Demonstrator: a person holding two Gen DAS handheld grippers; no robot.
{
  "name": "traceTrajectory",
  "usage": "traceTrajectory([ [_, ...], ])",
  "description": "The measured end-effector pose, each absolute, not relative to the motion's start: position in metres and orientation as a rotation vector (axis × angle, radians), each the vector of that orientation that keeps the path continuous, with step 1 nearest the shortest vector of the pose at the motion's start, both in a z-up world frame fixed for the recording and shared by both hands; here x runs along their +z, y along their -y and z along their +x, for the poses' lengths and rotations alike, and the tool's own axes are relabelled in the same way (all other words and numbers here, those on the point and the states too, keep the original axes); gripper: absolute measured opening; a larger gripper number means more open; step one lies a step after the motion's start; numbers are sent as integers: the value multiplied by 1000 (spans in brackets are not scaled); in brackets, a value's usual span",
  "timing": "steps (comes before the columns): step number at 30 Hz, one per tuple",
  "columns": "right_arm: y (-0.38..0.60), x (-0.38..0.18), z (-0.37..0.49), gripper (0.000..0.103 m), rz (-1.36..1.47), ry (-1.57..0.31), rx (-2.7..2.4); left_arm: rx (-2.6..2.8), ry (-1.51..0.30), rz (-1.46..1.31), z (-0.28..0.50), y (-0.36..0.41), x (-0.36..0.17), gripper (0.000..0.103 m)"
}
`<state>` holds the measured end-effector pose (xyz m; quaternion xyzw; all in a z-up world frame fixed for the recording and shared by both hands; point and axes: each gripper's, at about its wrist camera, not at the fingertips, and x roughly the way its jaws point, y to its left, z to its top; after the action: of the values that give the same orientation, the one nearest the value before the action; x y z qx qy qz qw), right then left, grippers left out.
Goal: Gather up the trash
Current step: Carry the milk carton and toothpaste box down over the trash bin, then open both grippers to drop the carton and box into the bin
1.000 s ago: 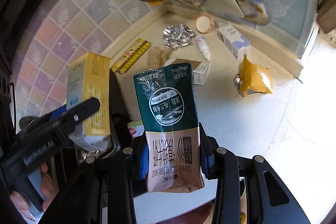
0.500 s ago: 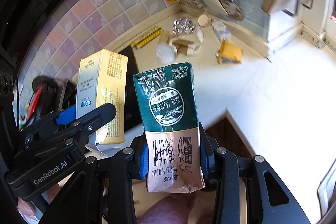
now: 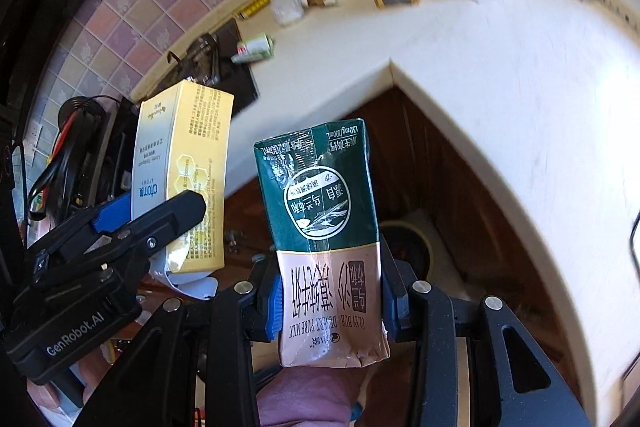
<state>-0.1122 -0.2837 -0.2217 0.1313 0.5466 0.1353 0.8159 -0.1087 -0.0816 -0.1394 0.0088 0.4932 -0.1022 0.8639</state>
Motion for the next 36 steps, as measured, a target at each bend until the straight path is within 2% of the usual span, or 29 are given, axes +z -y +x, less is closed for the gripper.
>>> traceTrajectory([
  [7, 282, -283, -130, 38, 267, -1234, 227, -246, -1128, -13, -111, 72, -204, 53],
  [23, 297, -502, -151, 38, 395, -1455, 47, -264, -1385, 28, -98, 68, -431, 53],
  [30, 300, -580, -146, 38, 436, -1497, 46, -277, -1445, 42, -84, 75, -504, 53],
  [36, 294, -625, -130, 38, 438, -1519, 64, -289, -1459, 49, -72, 78, -550, 54],
])
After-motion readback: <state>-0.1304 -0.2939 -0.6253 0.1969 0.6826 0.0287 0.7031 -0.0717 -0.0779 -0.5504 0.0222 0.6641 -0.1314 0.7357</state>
